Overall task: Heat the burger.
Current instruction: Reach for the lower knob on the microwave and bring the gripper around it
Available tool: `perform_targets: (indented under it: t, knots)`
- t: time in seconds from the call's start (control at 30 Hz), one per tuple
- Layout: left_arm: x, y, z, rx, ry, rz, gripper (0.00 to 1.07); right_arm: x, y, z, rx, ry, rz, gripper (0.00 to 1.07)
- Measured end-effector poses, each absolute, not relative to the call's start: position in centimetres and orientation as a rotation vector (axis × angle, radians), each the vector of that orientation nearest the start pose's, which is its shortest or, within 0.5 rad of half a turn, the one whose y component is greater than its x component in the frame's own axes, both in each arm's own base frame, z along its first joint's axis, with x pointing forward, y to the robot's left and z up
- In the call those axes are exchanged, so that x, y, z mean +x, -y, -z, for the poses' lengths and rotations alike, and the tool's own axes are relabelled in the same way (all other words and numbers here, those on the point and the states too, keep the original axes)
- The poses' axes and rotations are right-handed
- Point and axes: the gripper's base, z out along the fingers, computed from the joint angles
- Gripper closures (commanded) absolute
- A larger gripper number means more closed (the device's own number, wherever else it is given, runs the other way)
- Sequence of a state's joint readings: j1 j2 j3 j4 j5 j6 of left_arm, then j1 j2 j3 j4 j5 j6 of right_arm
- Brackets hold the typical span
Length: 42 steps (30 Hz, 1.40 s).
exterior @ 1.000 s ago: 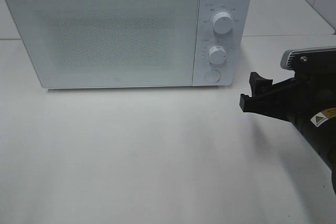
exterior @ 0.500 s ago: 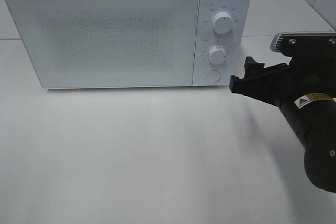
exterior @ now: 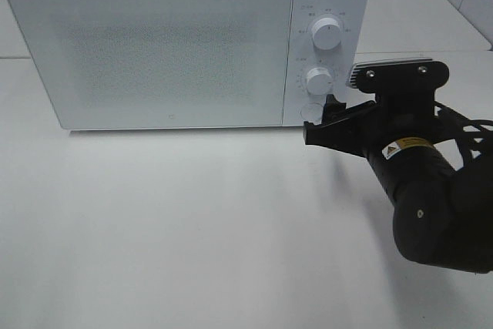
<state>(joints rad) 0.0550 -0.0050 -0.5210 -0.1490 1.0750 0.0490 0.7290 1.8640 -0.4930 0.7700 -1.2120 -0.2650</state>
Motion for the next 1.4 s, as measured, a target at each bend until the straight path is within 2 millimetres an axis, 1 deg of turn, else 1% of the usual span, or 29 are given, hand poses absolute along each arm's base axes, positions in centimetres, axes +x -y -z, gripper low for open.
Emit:
perform_targets:
  t: [0.2,0.27,0.43,0.57,0.6,0.7,0.77,0.8,0.87,1.07,1.13,1.2,1.23,1.27,1.4]
  knots:
    - [-0.9,1.2,-28.3,0.004,-2.026,0.112,0.09,25.7,-15.0,-13.4,-0.064,-1.700,0.026,0.34]
    - [-0.9,1.2,-28.3,0.004,-2.026,0.112,0.09,26.2,-15.8,-13.3,-0.087,-1.686,0.005,0.34]
    - [-0.9,1.2,-28.3,0.004,-2.026,0.112,0.09,26.6,-16.2,-13.3,-0.089,-1.677,-0.002,0.34]
    - [-0.9,1.2,-28.3,0.004,-2.026,0.106,0.09,27.3,-16.8,-12.8,-0.092,-1.677,-0.002,0.34]
    - [-0.9,1.2,-28.3,0.004,-2.026,0.105,0.09,27.7,-16.8,-12.6,-0.094,-1.674,0.000,0.34]
    - [-0.9,1.2,-28.3,0.004,-2.026,0.105,0.09,28.0,-16.8,-12.6,-0.096,-1.670,-0.001,0.34]
    - [-0.9,1.2,-28.3,0.004,-2.026,0.105,0.09,29.2,-16.6,-12.8,-0.085,-1.659,-0.003,0.34]
    - [-0.9,1.2,-28.3,0.004,-2.026,0.105,0.09,29.2,-16.6,-12.8,-0.085,-1.659,-0.003,0.34]
    - [-0.9,1.2,-28.3,0.004,-2.026,0.105,0.09,29.9,-16.5,-13.0,-0.080,-1.656,-0.007,0.34]
    - [-0.9,1.2,-28.3,0.004,-2.026,0.105,0.09,31.0,-16.4,-13.3,-0.080,-1.646,-0.009,0.34]
    - [-0.9,1.2,-28.3,0.004,-2.026,0.105,0.09,31.6,-16.4,-12.9,-0.086,-1.648,-0.002,0.34]
    - [-0.9,1.2,-28.3,0.004,-2.026,0.105,0.09,31.7,-16.4,-12.7,-0.088,-1.655,-0.001,0.34]
    - [-0.9,1.2,-28.3,0.004,-2.026,0.105,0.09,31.9,-16.5,-12.2,-0.090,-1.670,0.005,0.34]
    - [-0.9,1.2,-28.3,0.004,-2.026,0.105,0.09,31.9,-16.5,-12.2,-0.090,-1.670,0.005,0.34]
    - [-0.9,1.2,-28.3,0.004,-2.026,0.105,0.09,32.1,-16.6,-11.0,-0.099,-1.706,0.018,0.34]
